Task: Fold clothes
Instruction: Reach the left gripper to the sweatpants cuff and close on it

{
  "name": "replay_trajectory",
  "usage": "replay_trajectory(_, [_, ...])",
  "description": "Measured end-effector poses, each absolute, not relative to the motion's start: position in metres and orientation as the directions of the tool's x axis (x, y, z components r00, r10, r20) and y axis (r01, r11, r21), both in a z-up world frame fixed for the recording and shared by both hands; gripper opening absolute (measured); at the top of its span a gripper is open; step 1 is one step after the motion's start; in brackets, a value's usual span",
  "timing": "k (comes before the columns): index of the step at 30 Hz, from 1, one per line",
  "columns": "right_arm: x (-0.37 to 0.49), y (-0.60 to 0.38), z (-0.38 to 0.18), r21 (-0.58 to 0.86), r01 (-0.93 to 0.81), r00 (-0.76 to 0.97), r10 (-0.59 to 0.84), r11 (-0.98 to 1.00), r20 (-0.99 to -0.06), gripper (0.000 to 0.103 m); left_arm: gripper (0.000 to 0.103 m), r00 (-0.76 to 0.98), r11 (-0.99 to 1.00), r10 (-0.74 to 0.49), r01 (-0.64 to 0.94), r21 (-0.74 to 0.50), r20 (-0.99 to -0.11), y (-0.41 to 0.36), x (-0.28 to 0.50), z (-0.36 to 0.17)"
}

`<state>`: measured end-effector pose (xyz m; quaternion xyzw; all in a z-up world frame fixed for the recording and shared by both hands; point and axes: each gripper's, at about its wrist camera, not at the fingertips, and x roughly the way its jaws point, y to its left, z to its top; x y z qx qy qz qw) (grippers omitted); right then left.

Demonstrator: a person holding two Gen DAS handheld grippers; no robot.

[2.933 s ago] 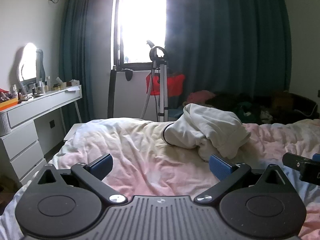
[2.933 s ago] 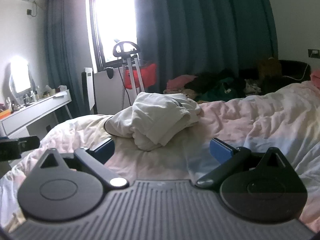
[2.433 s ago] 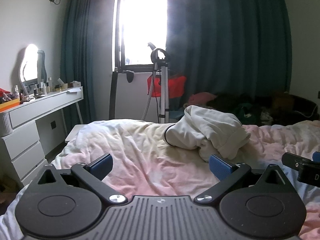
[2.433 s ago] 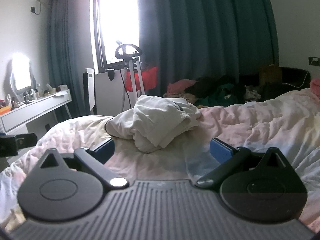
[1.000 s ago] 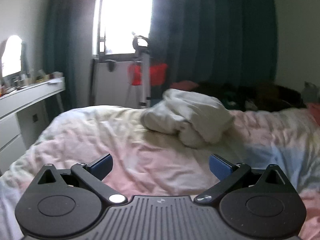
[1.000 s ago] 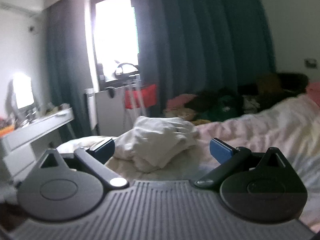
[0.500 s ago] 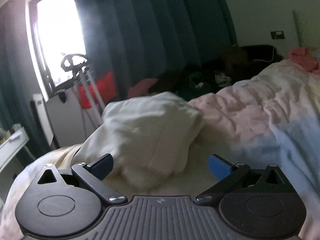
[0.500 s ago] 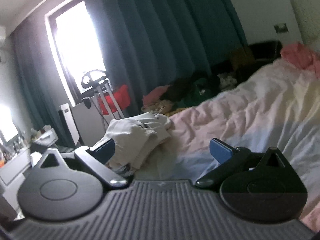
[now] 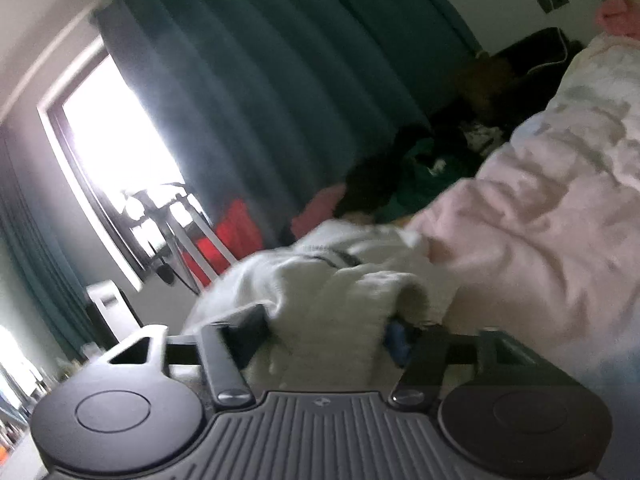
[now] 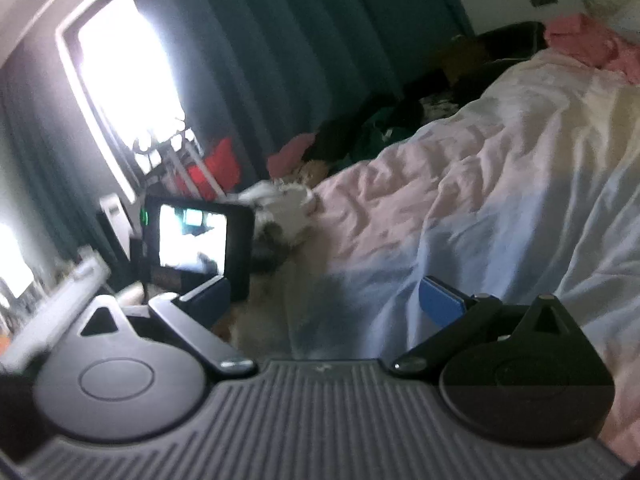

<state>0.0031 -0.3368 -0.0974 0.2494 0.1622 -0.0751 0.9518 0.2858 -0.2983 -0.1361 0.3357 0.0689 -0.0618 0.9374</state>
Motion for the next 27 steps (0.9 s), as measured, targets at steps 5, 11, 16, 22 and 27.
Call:
replay_trajectory(5, [0.004,-0.34,-0.097,0.449,0.23,0.941,-0.08,0.864,-0.328,0.102,0.016,0.99,0.837,-0.101,0.136,0.531,-0.094,-0.278,0.264,-0.09])
replay_trajectory(11, [-0.006,-0.331,-0.093,0.416,0.215,0.953,-0.098,0.883,-0.286,0.102,0.006,0.989,0.896,-0.122,0.144,0.42,-0.08,-0.202,0.202,-0.036])
replay_trajectory(16, [-0.02,-0.308,-0.086,0.352,0.201,0.963,-0.118,0.914,-0.242,0.103,0.005,0.988,0.933,-0.139,0.155,0.324,-0.072,-0.135,0.147,0.007])
replay_trajectory(22, [-0.025,-0.265,-0.089,0.249,0.152,0.945,-0.067,0.957,-0.32,0.103,0.005,0.986,0.969,-0.155,0.164,0.184,-0.064,-0.056,0.09,0.031])
replay_trajectory(27, [0.011,-0.23,-0.106,0.197,0.035,0.907,0.051,0.98,-0.418,0.102,0.006,0.986,0.989,-0.146,0.148,0.02,-0.084,0.006,0.095,0.022])
